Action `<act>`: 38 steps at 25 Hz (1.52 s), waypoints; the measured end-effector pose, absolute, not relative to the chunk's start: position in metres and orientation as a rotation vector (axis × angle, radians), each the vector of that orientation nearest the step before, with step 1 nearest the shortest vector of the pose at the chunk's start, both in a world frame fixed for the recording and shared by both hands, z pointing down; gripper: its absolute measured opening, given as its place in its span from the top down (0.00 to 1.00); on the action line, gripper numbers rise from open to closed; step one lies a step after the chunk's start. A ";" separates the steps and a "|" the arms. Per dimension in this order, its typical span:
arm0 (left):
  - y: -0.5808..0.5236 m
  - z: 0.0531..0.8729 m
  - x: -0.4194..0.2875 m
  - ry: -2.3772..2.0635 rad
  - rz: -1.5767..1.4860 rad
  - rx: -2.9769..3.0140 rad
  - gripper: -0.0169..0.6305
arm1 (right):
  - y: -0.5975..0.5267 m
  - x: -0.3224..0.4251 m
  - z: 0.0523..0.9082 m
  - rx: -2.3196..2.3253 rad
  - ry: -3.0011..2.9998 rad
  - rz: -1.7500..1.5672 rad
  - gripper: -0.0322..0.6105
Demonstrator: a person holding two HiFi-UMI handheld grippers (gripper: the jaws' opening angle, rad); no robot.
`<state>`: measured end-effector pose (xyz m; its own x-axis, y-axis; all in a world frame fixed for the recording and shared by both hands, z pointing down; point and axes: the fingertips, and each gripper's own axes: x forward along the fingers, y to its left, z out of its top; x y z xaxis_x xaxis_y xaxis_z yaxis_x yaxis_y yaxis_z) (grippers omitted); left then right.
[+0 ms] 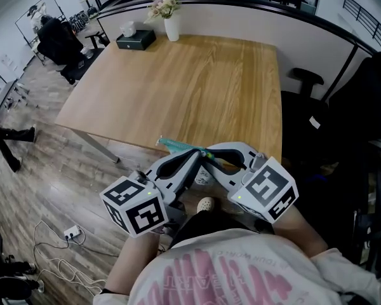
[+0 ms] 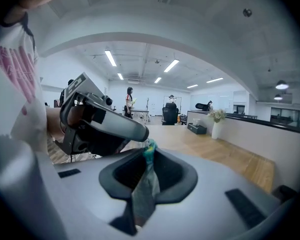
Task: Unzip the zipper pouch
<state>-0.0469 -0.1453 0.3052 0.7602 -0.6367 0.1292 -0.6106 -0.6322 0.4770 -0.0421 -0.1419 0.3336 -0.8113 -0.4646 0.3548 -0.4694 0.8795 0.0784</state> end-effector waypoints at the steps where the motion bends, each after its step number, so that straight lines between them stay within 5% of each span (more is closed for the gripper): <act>1: -0.146 0.306 -0.050 -0.940 -0.088 2.433 0.96 | -0.141 -0.042 0.334 0.684 -2.682 0.021 0.87; 38: -0.165 0.315 -0.087 -1.151 -0.135 2.348 0.96 | -0.153 -0.028 0.329 0.726 -2.687 0.036 0.88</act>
<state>-0.0866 -0.1649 0.3147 0.6344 -0.7615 0.1329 -0.7098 -0.5058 0.4902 -0.0276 -0.1534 0.3289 -0.8051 -0.4828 0.3445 -0.4918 0.8681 0.0673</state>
